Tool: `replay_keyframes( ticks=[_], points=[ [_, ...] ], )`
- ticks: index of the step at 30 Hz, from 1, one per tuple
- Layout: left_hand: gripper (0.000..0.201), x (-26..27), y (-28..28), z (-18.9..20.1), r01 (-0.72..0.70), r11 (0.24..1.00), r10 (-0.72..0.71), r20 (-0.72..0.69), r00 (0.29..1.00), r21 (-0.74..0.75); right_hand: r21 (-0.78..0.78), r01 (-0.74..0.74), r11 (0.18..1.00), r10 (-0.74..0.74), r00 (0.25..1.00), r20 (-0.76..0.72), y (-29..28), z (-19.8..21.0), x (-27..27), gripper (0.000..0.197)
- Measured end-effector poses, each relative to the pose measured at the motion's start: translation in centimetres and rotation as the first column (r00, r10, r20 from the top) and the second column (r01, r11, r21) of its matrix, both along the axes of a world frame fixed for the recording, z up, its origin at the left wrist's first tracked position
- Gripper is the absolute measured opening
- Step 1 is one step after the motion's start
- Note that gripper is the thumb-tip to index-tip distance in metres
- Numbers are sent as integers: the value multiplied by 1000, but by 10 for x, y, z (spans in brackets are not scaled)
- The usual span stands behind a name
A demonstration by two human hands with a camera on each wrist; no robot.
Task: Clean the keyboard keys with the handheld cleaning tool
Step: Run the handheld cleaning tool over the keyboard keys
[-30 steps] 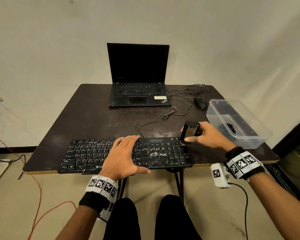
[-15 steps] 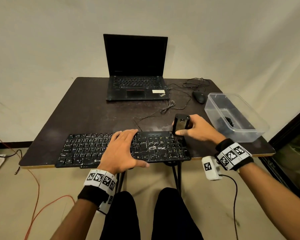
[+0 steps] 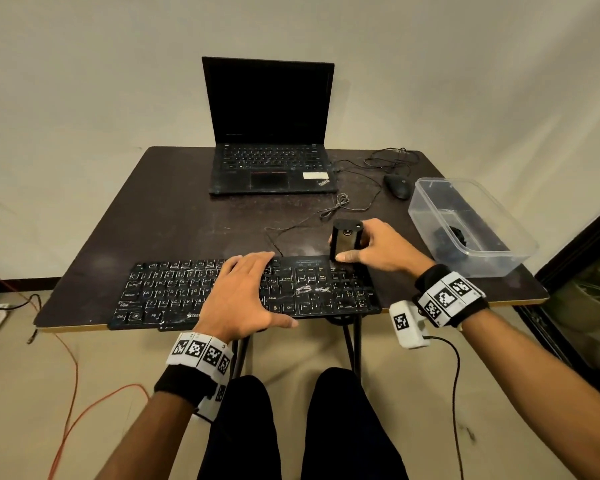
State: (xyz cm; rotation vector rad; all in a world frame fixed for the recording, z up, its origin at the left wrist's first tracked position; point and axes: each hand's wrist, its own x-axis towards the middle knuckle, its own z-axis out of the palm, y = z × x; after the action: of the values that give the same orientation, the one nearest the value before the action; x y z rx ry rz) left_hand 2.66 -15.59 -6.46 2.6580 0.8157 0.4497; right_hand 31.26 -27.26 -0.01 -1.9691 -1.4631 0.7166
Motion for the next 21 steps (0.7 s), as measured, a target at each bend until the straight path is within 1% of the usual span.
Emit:
replay_keyframes(
  ticks=[1,3,4,6,7,10,11,15,18,21],
  points=[
    [135,0,0,0,3,1000,-3,3,1000,-1,-3,-12,1000,12,1000,-6,0,-1,-2,47],
    [134,0,0,1,5,1000,-5,11,1000,-3,-39,-81,996,79,996,-41,0,-1,-6,41],
    [134,0,0,1,6,1000,-6,11,1000,-2,-44,-88,995,85,995,-48,2,0,-6,41],
    [134,0,-1,2,6,1000,-6,7,1000,1,-9,-20,1000,20,1000,-9,3,-1,-4,53],
    [134,0,-1,2,6,1000,-6,5,1000,-1,4,-1,1000,1,1000,8,1,-1,-3,56],
    [135,0,-2,3,4,1000,-4,3,1000,-10,-32,-74,997,71,995,-64,-4,2,-1,37],
    [136,0,-2,3,1,1000,-1,4,1000,-11,-37,-77,996,74,995,-73,-6,2,1,34],
    [135,0,-4,5,-3,1000,3,8,1000,-21,31,44,999,-43,999,-32,-16,-3,10,33],
    [135,-1,-4,5,-6,1000,7,12,1000,-30,-15,-18,1000,17,998,-59,-24,0,12,34],
    [137,-1,-3,3,-12,1000,12,5,1000,-19,30,80,996,-81,997,6,-27,-3,18,34]
  ],
)
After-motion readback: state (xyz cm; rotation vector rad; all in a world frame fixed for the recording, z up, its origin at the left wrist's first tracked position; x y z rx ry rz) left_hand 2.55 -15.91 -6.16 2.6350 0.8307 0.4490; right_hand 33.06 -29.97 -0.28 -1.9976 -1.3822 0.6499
